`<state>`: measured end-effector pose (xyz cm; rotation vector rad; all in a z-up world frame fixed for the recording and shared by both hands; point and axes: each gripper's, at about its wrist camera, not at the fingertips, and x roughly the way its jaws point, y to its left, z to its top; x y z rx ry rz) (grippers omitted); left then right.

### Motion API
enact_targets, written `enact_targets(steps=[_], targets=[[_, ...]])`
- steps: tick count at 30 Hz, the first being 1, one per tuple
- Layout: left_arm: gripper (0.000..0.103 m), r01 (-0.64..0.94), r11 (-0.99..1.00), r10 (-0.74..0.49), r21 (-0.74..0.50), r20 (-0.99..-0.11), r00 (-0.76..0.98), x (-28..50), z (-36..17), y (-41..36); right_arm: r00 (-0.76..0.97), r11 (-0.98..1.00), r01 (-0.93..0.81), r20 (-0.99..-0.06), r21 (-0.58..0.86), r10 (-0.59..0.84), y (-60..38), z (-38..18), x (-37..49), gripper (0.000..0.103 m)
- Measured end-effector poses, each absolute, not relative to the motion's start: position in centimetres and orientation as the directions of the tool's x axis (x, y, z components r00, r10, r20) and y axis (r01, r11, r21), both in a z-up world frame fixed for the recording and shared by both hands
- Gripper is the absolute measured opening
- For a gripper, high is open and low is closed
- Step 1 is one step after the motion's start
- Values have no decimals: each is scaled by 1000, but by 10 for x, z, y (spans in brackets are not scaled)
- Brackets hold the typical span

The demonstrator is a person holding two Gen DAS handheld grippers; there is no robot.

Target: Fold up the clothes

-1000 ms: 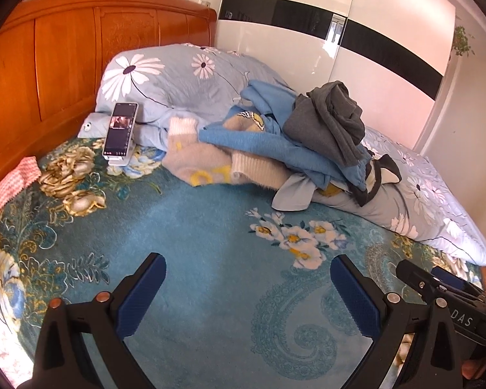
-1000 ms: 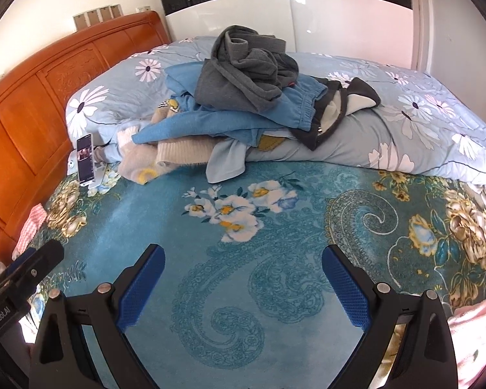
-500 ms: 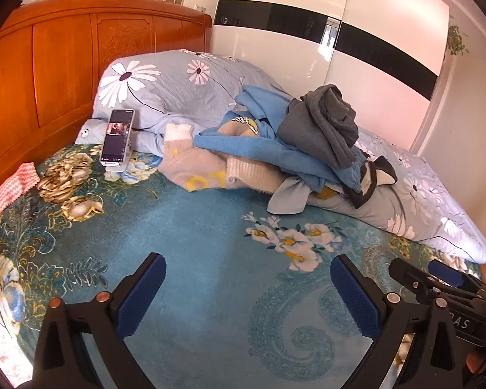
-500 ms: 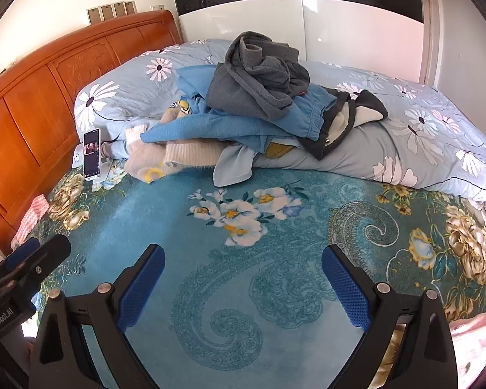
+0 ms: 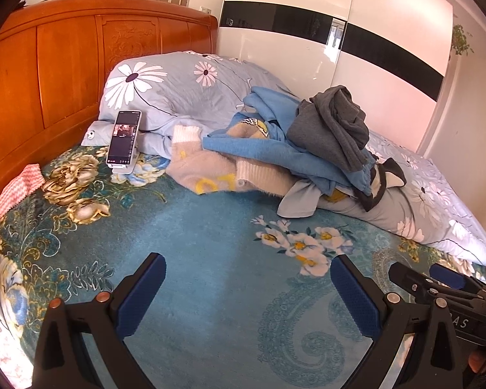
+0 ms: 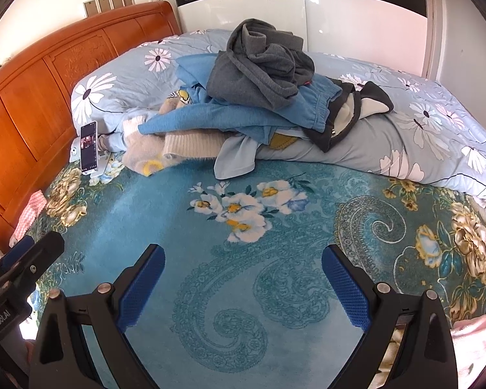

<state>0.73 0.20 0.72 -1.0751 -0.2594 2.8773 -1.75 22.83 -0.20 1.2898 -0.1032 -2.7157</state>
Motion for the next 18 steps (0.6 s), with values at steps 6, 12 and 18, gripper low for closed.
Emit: enact_targets(steps=[6, 12, 18], targets=[[103, -3, -978, 144, -209, -661, -736, -4, 0, 0, -610, -992, 87, -782, 95, -128, 225, -7, -27, 98], [103, 17, -964, 174, -264, -683, -709, -16, -13, -5, -601, -994, 88, -792, 70, -109, 226, -11, -38, 98], [103, 34, -972, 141, -231, -697, -703, -25, -21, -6, -585, -994, 99, -805, 49, -98, 219, -16, -48, 98]])
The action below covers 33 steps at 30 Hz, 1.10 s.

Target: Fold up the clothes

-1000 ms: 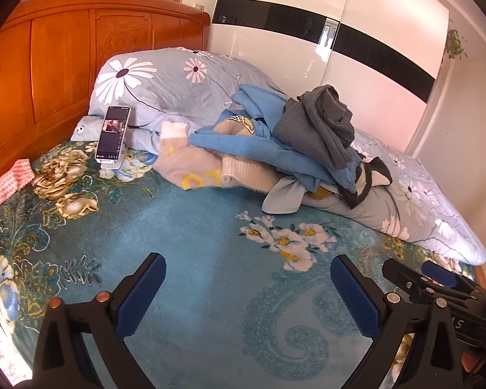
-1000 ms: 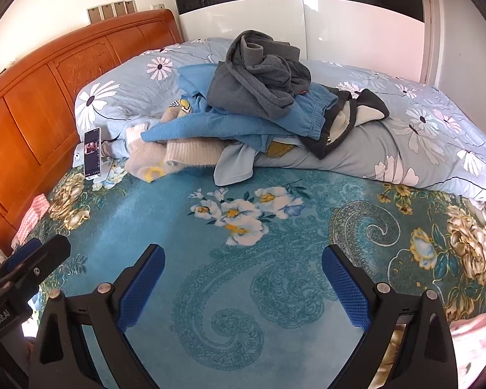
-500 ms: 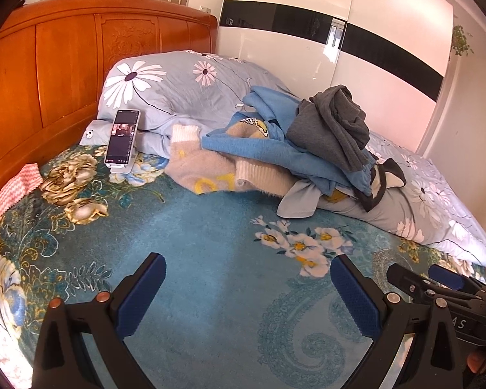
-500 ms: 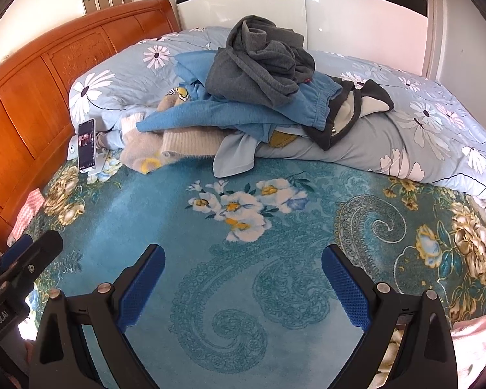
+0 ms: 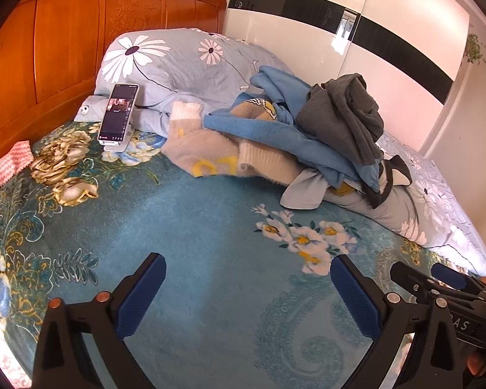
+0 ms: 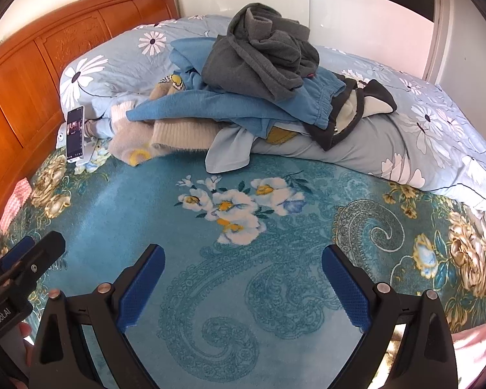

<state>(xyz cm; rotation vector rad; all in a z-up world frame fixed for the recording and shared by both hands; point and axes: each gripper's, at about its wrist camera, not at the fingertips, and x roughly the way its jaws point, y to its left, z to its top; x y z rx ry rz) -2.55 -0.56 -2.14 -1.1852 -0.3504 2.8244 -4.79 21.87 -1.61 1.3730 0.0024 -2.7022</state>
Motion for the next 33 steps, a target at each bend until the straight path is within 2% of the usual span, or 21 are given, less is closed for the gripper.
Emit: enact_targets(steps=[7, 12, 23, 24, 25, 26, 28, 33], targets=[[103, 59, -960, 162, -274, -715, -680, -39, -37, -18, -565, -994, 110, -822, 16, -76, 210, -25, -62, 98], [103, 41, -967, 157, -253, -711, -686, -47, -42, -21, -580, -994, 106, -814, -20, -46, 210, -23, -83, 98], [103, 88, -964, 136, -253, -746, -652, -65, -63, -49, -730, -999, 15, -683, -29, 9, 213, 75, -248, 97], [103, 92, -961, 141, -260, -748, -649, -66, -65, -52, -734, -1000, 14, -679, -26, 8, 210, 81, -262, 92], [103, 94, -959, 146, -268, -749, -646, -66, -68, -55, -734, -1000, 17, -680, -17, -1, 207, 84, -273, 83], [103, 95, -957, 151, -273, -752, -642, -66, -70, -57, -727, -1000, 14, -686, -13, -1, 203, 86, -289, 78], [103, 98, -954, 159, -282, -756, -635, -66, -75, -60, -694, -999, -26, -719, -24, 35, 197, 83, -319, 57], [103, 115, -947, 166, -299, -767, -620, -64, -83, -72, -600, -993, -114, -796, -11, 78, 193, 56, -358, 41]])
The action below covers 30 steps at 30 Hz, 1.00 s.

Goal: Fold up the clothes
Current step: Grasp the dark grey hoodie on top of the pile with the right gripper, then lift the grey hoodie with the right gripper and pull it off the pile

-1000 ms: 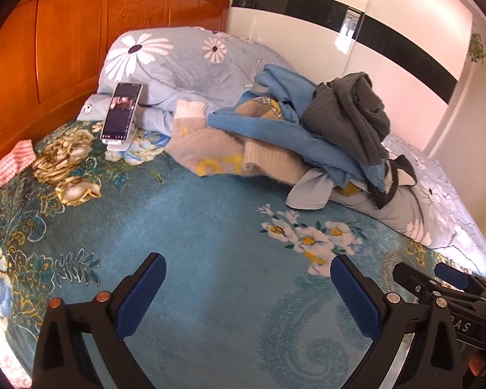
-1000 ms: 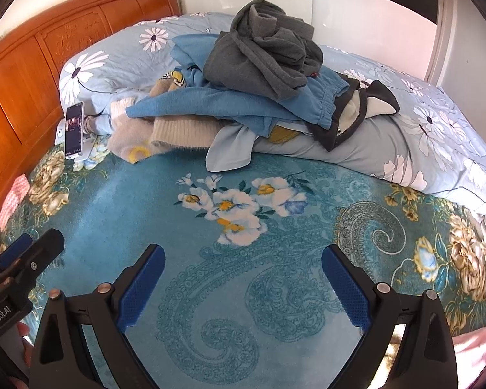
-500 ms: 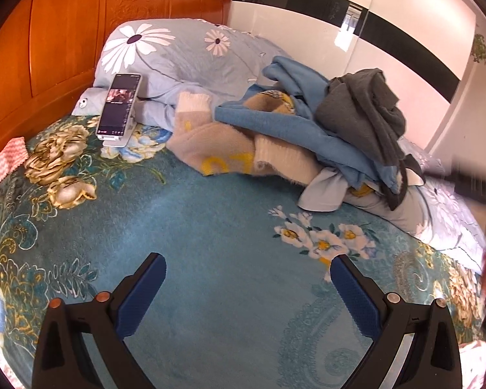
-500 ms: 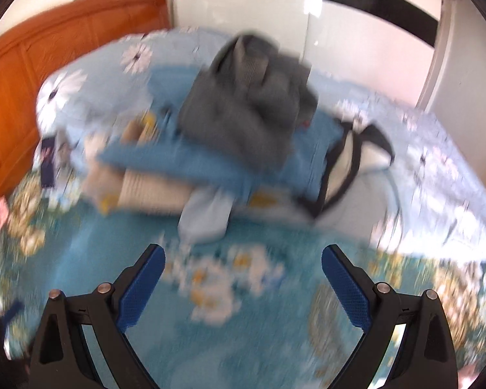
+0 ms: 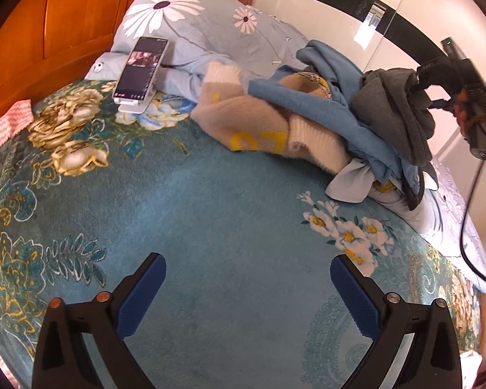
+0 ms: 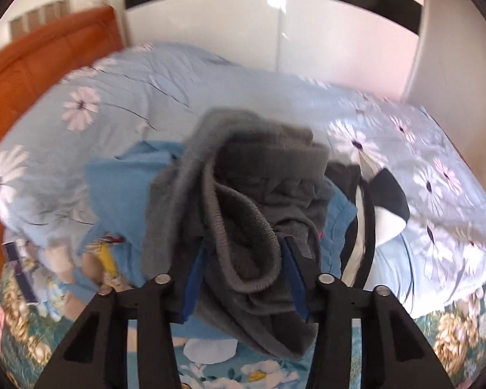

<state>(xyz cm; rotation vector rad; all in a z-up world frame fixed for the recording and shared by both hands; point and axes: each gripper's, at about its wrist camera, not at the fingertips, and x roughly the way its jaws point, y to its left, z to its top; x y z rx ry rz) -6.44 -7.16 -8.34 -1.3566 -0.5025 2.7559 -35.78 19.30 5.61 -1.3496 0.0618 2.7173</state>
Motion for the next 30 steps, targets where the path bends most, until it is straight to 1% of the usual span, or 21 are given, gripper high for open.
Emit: enact_targets(steps=[1, 2, 3, 4, 6, 9, 12, 14, 16, 20, 25, 27, 29, 30], targets=[[103, 119, -946, 168, -303, -768, -618, -64, -85, -74, -584, -992, -126, -808, -5, 78, 193, 51, -362, 40], [103, 124, -944, 170, -307, -770, -615, -64, -86, -76, -574, -991, -133, -816, 7, 71, 193, 48, -364, 35], [103, 129, -942, 171, -311, -773, -611, -64, -88, -78, -567, -990, -139, -821, 17, 65, 193, 45, -366, 19], [103, 134, -940, 173, -315, -775, -607, -64, -89, -80, -565, -989, -146, -823, 30, 58, 195, 45, -366, 12], [103, 139, -937, 177, -321, -778, -603, -63, -88, -83, -584, -982, -163, -812, 92, 20, 204, 54, -358, 9], [103, 133, -940, 169, -313, -770, -616, -60, -80, -85, -629, -961, -158, -773, 229, -81, 225, 80, -345, 8], [103, 130, -942, 166, -311, -763, -624, -57, -70, -84, -680, -911, -138, -705, 390, -199, 251, 113, -327, 7], [103, 129, -941, 165, -312, -758, -631, -54, -63, -83, -715, -863, -99, -638, 495, -285, 271, 137, -310, 7], [103, 119, -944, 162, -306, -750, -641, -51, -53, -80, -737, -830, -50, -581, 556, -345, 289, 160, -292, 7], [103, 96, -956, 149, -278, -739, -657, -43, -34, -71, -759, -791, 56, -489, 609, -430, 311, 201, -243, 7], [103, 82, -961, 143, -264, -727, -672, -30, -15, -62, -758, -793, 139, -451, 594, -471, 334, 236, -179, 7], [103, 74, -963, 142, -259, -722, -677, -25, -8, -58, -752, -762, 160, -423, 628, -506, 348, 242, -153, 7], [103, 66, -964, 145, -256, -720, -678, -21, -3, -54, -749, -771, 170, -428, 614, -506, 357, 247, -131, 7], [103, 61, -965, 148, -255, -721, -677, -19, -1, -51, -740, -799, 164, -463, 578, -487, 359, 247, -121, 7]])
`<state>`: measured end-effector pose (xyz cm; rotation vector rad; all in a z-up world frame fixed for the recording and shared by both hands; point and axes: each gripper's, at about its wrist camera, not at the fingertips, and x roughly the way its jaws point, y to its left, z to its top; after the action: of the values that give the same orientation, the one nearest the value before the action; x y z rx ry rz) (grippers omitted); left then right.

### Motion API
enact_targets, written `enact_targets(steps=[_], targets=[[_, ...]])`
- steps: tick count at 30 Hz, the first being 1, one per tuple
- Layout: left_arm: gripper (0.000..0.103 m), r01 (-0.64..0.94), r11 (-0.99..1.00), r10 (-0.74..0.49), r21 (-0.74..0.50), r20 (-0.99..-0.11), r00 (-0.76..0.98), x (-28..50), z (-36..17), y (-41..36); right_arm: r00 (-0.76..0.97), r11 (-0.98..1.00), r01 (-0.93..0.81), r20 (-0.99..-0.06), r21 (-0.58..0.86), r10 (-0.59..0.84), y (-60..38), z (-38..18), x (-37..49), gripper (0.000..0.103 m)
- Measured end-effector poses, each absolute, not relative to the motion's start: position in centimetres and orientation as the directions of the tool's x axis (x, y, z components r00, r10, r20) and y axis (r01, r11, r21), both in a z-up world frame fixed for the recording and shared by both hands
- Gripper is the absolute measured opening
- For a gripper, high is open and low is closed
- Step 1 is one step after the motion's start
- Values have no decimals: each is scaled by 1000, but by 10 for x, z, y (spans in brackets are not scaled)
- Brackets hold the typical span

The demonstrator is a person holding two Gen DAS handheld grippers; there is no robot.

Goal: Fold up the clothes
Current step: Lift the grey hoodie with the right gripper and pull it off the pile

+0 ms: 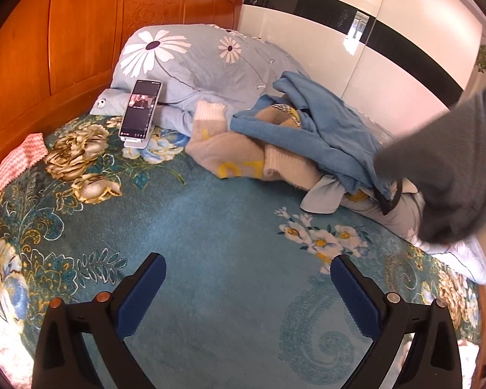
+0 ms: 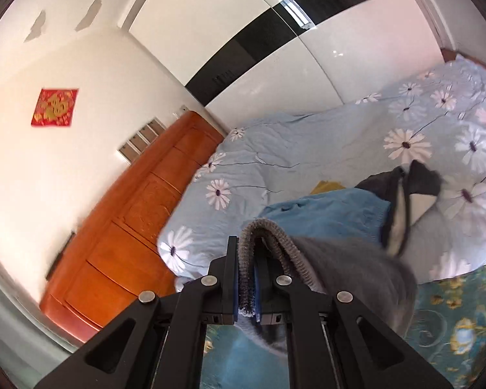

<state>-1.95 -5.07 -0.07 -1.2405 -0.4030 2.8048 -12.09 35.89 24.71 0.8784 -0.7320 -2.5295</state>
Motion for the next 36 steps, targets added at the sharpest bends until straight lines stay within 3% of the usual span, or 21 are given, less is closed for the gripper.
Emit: enact_targets(steps=[3, 8, 11, 14, 20, 24, 27, 29, 31, 33, 36], targets=[[103, 38, -963, 174, -268, -719, -673, -15, 3, -42, -656, -862, 145, -605, 486, -451, 353, 224, -103, 7], [103, -1, -967, 192, -253, -732, -653, -4, 4, -27, -422, -883, 123, -782, 452, -459, 311, 117, -91, 7], [103, 4, -974, 168, -225, -739, -653, 2, 6, -31, -304, -866, 74, -816, 495, -492, 293, 58, -90, 7], [103, 34, -974, 147, -224, -738, -658, 5, 9, -37, -201, -854, 50, -832, 518, -517, 285, 34, -86, 7], [103, 60, -966, 151, -253, -731, -665, 6, 14, -43, -373, -788, 164, -702, 594, -607, 304, 127, -93, 7], [103, 22, -973, 157, -230, -731, -664, 6, 18, -32, -520, -711, 269, -524, 650, -675, 332, 212, -86, 7], [103, 5, -975, 165, -224, -734, -659, 6, 18, -26, -608, -708, 345, -428, 616, -669, 343, 256, -70, 7], [103, -4, -976, 167, -218, -737, -655, 5, 19, -21, -631, -782, 330, -492, 529, -599, 340, 261, -67, 7], [103, -12, -975, 174, -221, -735, -656, 6, 20, -19, -567, -827, 270, -613, 492, -550, 335, 231, -72, 7], [103, -19, -975, 179, -221, -733, -656, 7, 21, -18, -466, -838, 175, -706, 517, -533, 337, 172, -76, 7], [103, -23, -977, 175, -210, -742, -647, 9, 18, -19, -348, -824, 16, -769, 566, -535, 345, 74, -69, 7]])
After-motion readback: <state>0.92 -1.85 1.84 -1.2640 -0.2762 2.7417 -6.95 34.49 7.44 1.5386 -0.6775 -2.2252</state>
